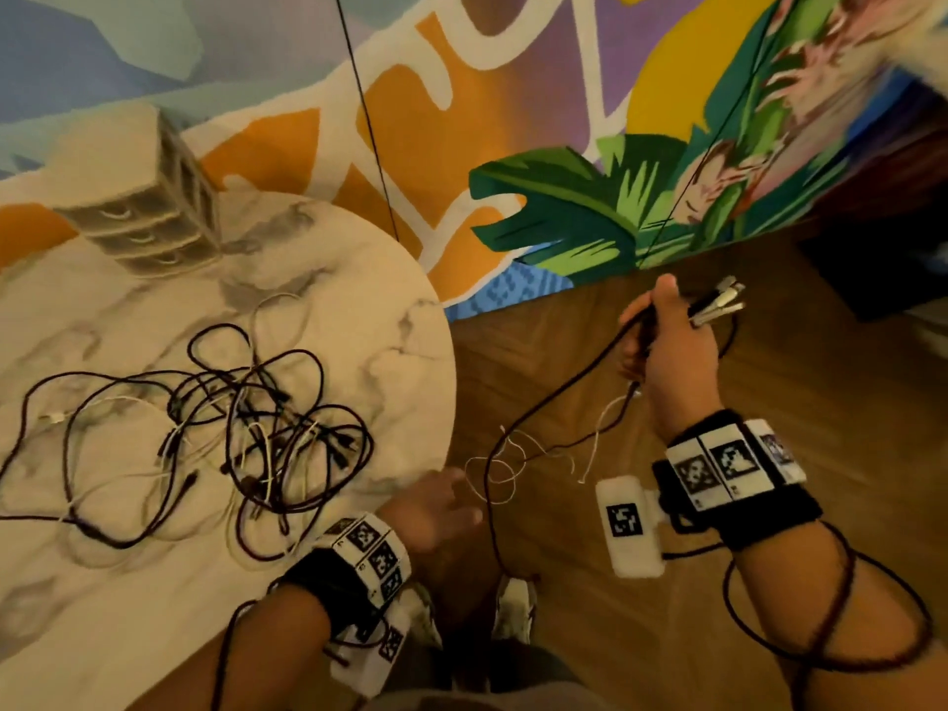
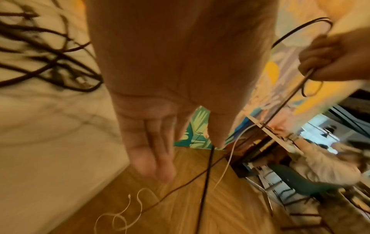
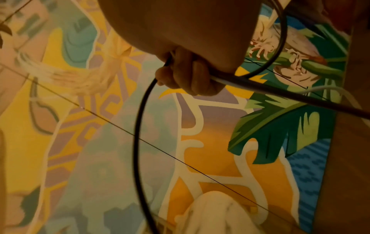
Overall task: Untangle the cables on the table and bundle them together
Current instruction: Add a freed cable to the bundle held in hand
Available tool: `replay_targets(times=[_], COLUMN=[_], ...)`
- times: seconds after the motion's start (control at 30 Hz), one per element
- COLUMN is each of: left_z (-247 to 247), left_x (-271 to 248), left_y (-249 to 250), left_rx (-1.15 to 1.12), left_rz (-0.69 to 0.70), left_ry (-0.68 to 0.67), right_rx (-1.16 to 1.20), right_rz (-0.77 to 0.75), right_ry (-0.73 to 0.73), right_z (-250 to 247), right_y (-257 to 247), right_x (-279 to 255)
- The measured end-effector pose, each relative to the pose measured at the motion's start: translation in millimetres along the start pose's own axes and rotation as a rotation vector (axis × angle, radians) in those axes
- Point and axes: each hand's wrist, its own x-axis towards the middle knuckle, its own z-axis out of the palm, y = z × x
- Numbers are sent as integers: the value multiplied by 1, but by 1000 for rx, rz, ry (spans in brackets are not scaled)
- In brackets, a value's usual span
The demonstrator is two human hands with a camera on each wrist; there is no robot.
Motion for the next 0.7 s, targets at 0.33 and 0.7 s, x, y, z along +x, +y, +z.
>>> replay_targets(times=[0.33, 0.7], left_z=[-36, -32], left_x=[-14, 26], left_y=[161, 124], left_rx=[-210, 184], left_rz=[577, 270], left_ry=[263, 421], right_rx=[-236, -250], right_rz=[15, -155], right_ry=[-127, -191], right_z=[-27, -48], right_y=[-4, -39], right_x=[-17, -3])
